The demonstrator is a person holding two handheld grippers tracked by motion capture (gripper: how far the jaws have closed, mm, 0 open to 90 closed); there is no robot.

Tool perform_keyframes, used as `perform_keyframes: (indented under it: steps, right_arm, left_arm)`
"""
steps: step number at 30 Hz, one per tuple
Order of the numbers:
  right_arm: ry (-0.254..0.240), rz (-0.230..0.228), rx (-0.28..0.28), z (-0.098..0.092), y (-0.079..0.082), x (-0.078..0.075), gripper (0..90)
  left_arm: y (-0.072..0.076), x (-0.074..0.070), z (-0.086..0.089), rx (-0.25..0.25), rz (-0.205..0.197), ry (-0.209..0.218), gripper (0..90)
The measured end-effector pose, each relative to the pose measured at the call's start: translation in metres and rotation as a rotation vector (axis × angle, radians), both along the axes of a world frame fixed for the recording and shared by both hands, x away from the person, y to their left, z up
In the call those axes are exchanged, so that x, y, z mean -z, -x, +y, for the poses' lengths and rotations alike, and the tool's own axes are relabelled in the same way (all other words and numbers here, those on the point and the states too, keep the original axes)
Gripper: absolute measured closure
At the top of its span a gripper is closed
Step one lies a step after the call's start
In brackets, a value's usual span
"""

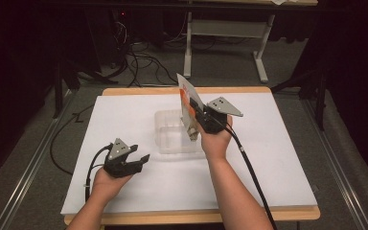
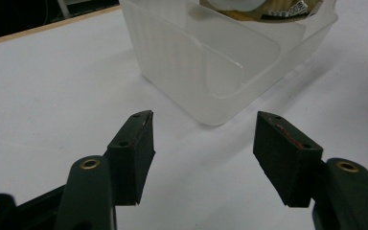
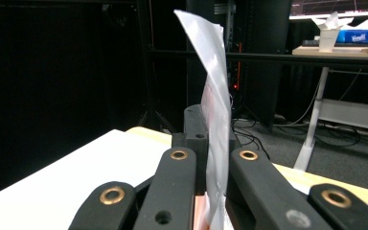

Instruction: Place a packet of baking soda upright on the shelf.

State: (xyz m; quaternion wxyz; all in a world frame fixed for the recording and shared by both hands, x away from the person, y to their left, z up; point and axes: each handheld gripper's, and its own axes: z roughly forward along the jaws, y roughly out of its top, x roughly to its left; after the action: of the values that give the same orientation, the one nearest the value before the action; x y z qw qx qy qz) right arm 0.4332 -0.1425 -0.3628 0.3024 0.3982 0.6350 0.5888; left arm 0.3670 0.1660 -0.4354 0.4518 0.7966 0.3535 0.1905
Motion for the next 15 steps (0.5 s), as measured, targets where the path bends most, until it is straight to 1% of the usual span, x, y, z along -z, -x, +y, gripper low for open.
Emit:
perform_keyframes:
  steps: [2,4,6,7,9,12,15]
  right_arm:
    - [-0.007,0.006,-0.006,0.001,-0.001,0.002,90.0]
    - [0.017,0.004,-0.003,0.003,-0.002,0.007,90.0]
    - [0.04,0.004,0.0,0.005,-0.003,0.016,90.0]
    - [0.04,0.004,0.0,0.005,-0.003,0.016,90.0]
    - [0.034,0.003,-0.008,0.004,-0.004,0.022,90.0]
    - [0.038,0.0,-0.009,0.004,-0.002,0.028,90.0]
    - [0.034,0.003,-0.007,0.004,0.001,0.029,90.0]
  left_arm:
    - [0.0,0.0,-0.001,0.002,0.001,-0.001,39.8]
    - [0.0,0.0,-0.001,0.0,0.001,-0.003,39.8]
    - [0.001,0.0,-0.001,-0.002,0.0,0.0,39.8]
    - [0.001,0.0,-0.001,-0.003,0.0,0.0,39.8]
    - [0.0,0.0,0.0,-0.005,0.001,0.002,39.8]
    - [0.0,0.0,0.001,-0.007,0.004,0.005,39.8]
    - [0.0,0.0,0.001,-0.007,0.001,0.005,39.8]
